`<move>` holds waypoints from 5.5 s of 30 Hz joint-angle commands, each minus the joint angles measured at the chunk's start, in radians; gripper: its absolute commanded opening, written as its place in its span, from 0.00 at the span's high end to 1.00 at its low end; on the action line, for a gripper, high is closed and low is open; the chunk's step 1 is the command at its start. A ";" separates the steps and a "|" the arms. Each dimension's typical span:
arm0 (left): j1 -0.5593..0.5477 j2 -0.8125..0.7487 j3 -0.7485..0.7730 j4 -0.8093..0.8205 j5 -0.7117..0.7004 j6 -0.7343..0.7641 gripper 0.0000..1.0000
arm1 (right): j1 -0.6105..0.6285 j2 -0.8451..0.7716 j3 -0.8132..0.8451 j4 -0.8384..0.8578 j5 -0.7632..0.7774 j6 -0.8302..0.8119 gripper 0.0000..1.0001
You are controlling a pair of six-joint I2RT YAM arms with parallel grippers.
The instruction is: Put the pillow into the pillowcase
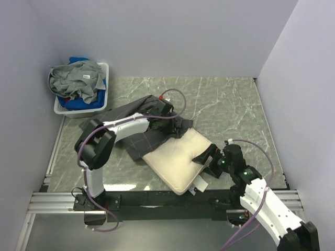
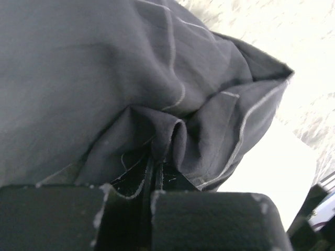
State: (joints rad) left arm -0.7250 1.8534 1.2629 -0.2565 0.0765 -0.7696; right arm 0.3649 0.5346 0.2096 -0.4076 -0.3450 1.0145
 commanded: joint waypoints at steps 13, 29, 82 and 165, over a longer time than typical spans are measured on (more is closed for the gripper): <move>-0.059 -0.009 0.208 -0.137 -0.010 0.056 0.94 | 0.026 0.340 0.025 0.532 0.086 0.122 0.62; -0.080 -0.658 -0.325 -0.346 -0.517 -0.031 0.31 | -0.053 0.341 0.209 0.349 0.071 -0.011 1.00; -0.379 -0.451 0.739 -0.547 -0.379 0.195 0.99 | -0.053 0.160 0.633 0.016 0.202 -0.145 0.79; 0.128 -0.083 0.336 -0.222 -0.101 -0.152 0.99 | 0.104 -0.263 0.143 0.495 -0.166 -0.541 0.00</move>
State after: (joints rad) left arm -0.6006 1.7554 1.5661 -0.4599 -0.0235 -0.9474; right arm 0.4526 0.2592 0.3801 0.0257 -0.5095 0.4950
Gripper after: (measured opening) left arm 0.015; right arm 0.995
